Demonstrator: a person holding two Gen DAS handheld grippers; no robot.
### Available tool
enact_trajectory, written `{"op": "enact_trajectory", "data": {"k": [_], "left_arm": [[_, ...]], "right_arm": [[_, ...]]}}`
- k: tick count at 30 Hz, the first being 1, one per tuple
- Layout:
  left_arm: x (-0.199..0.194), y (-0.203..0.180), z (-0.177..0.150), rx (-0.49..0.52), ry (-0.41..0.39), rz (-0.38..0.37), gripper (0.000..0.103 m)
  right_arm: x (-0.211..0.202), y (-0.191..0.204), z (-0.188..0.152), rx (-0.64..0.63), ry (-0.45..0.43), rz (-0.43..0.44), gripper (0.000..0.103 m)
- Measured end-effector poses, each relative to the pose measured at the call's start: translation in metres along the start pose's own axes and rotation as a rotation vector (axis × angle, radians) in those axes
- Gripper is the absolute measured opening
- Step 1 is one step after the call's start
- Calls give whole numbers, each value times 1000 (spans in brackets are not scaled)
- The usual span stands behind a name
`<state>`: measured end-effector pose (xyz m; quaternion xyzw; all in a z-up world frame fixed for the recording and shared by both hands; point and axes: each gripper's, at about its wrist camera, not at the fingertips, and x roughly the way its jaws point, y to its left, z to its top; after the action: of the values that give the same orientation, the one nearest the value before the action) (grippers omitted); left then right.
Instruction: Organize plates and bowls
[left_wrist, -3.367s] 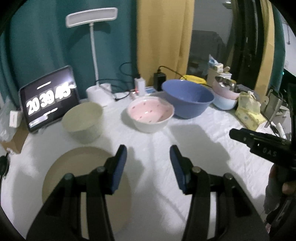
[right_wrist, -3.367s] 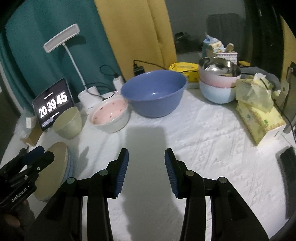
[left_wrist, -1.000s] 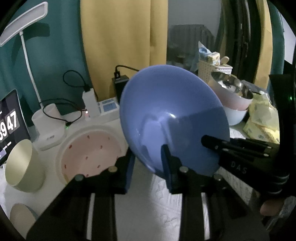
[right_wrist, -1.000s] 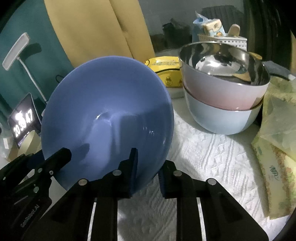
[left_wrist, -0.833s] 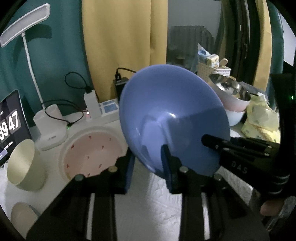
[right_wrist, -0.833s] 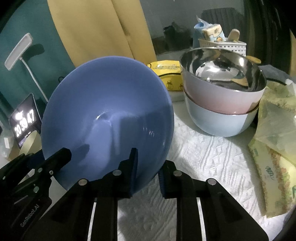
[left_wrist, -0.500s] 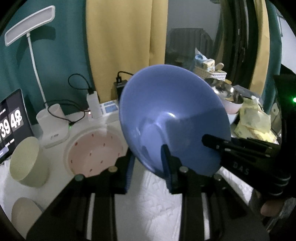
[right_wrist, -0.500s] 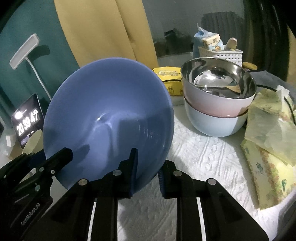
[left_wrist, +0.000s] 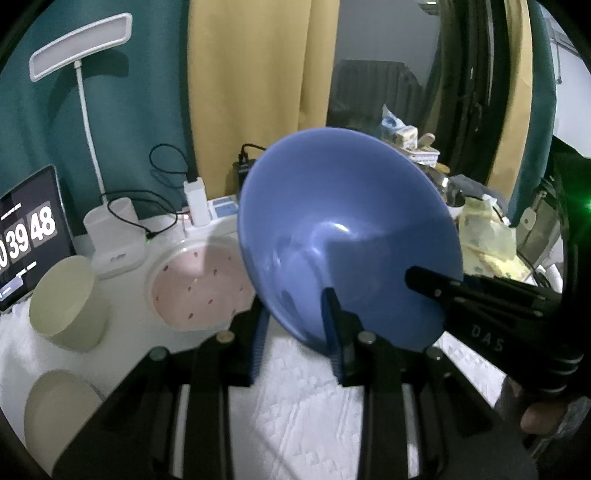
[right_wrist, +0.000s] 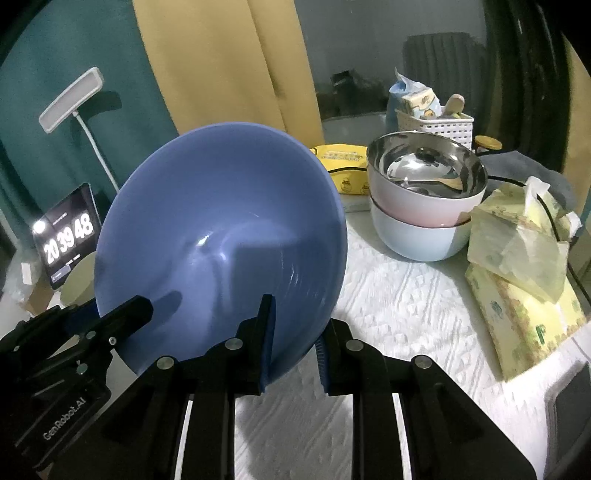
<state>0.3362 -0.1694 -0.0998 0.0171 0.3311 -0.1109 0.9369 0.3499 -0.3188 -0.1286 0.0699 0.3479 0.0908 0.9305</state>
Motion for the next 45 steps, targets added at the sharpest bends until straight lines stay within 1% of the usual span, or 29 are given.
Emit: {"op": "enact_trajectory", "data": {"k": [17,19,23,37,45], "left_arm": [[-35,7,-23,-11,-18,-4,29],[-33,6,-21,-10,-18,-4,29],[-42,9,-30,-15,-20,-6,29],[-66,22,-56,-32,-15,-8,29],[-76,30,-70,-46,2,-11,29]], "right_arm": [[-32,20,-22,-16,-2,-6,22],[-35,23,-25,-19,-3,-6,22],[-41,29,-32,-21,1,-6,22],[-53,50,-55,-31,21,-9,22],[-56,61,-69,-30,45,-7,22]]}}
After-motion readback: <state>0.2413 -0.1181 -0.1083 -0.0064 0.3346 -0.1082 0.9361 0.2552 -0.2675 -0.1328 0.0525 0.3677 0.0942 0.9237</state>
